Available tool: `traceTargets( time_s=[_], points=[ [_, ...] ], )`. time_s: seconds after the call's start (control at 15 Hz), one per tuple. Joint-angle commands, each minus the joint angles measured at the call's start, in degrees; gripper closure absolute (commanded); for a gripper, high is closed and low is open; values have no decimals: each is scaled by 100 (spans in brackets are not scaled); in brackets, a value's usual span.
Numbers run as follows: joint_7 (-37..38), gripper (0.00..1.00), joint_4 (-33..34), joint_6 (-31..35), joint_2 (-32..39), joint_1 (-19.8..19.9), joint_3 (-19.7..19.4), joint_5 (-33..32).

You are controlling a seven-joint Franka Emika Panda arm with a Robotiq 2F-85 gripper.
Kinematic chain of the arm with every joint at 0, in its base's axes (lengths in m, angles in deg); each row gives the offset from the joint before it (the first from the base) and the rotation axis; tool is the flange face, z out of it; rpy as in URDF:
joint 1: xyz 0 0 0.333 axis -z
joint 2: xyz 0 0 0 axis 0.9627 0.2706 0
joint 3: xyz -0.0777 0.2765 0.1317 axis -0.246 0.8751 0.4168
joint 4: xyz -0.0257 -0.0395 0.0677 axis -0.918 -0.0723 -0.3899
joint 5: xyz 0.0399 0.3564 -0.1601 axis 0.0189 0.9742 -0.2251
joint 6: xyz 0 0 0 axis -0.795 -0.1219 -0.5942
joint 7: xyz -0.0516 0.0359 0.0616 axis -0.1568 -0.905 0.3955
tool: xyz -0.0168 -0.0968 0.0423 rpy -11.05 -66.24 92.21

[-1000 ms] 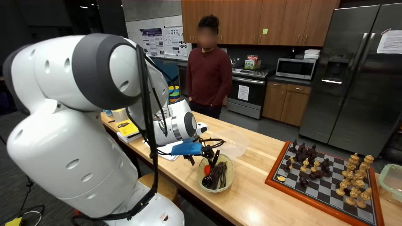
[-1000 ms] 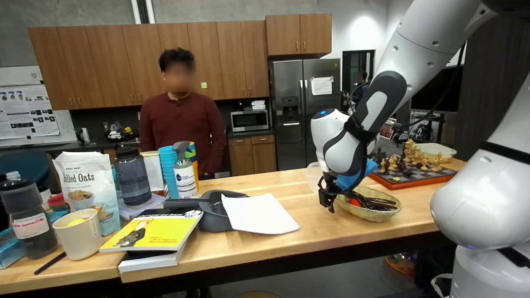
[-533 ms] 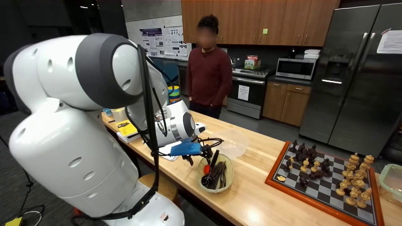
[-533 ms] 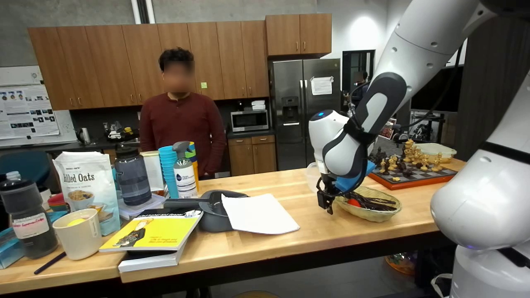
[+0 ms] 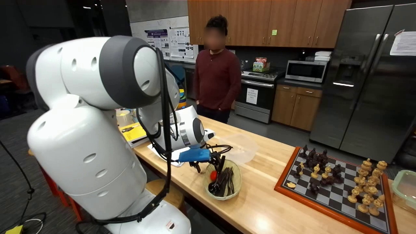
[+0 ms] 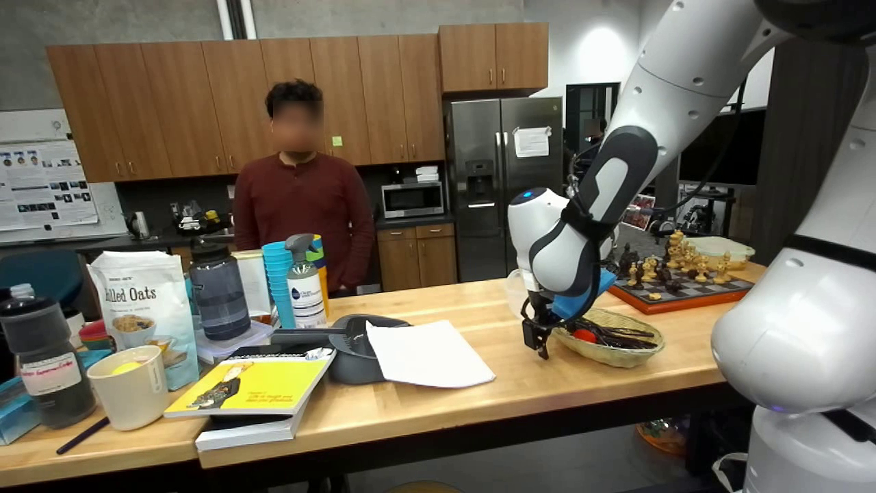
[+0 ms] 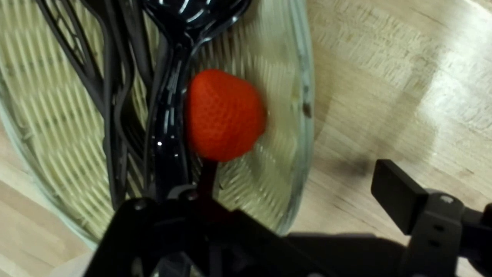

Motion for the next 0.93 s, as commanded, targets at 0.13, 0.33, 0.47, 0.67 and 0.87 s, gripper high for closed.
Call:
traceTargets(
  time_s=[0.13,0.33,0.47,0.67,0.87],
  points=[
    [-141,26,138,136,306,1,-161,-151],
    [-139,37,157,163,350,-7,-160,-213],
    [-135,46,177,168,362,-39,-138,-245],
    [-114,65,164,141,333,-105,-105,-269],
    [-81,92,200,145,330,-65,-123,-459]
  ],
)
